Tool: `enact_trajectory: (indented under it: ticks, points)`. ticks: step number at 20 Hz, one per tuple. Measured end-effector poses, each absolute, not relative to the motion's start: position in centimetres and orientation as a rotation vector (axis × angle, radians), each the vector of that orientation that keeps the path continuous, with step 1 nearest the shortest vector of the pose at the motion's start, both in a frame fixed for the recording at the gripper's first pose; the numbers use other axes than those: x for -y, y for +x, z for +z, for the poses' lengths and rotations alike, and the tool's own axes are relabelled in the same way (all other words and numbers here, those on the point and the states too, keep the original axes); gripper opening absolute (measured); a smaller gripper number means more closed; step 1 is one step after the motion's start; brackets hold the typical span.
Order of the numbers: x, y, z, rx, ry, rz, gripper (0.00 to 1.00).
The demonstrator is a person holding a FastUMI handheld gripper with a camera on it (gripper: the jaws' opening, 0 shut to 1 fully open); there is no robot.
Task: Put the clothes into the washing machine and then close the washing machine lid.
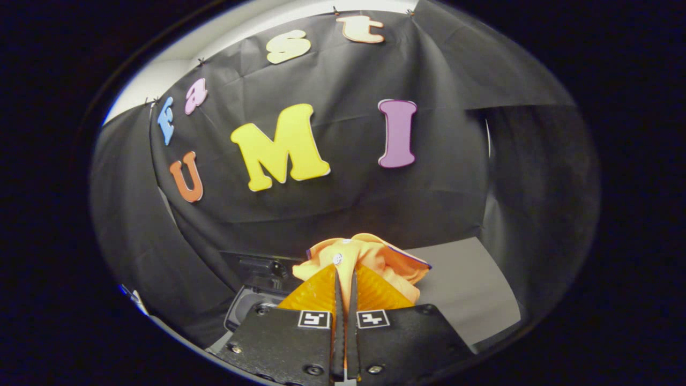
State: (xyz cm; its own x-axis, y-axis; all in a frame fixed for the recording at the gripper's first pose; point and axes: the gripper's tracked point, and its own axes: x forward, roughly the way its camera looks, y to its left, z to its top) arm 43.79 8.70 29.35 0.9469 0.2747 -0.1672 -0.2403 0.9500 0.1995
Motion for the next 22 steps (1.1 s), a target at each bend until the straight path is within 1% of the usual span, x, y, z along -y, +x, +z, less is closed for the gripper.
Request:
enact_trajectory:
  ticks: [7, 13, 22]
  points:
    - [-15.9, 40.3, 34.0, -0.139, 0.129, 0.287, 0.05]
    - [-22.9, 37.5, 36.0, -0.110, 0.127, 0.326, 0.05]
    - [-32.8, 36.6, 34.0, -0.152, 0.129, 0.369, 0.05]
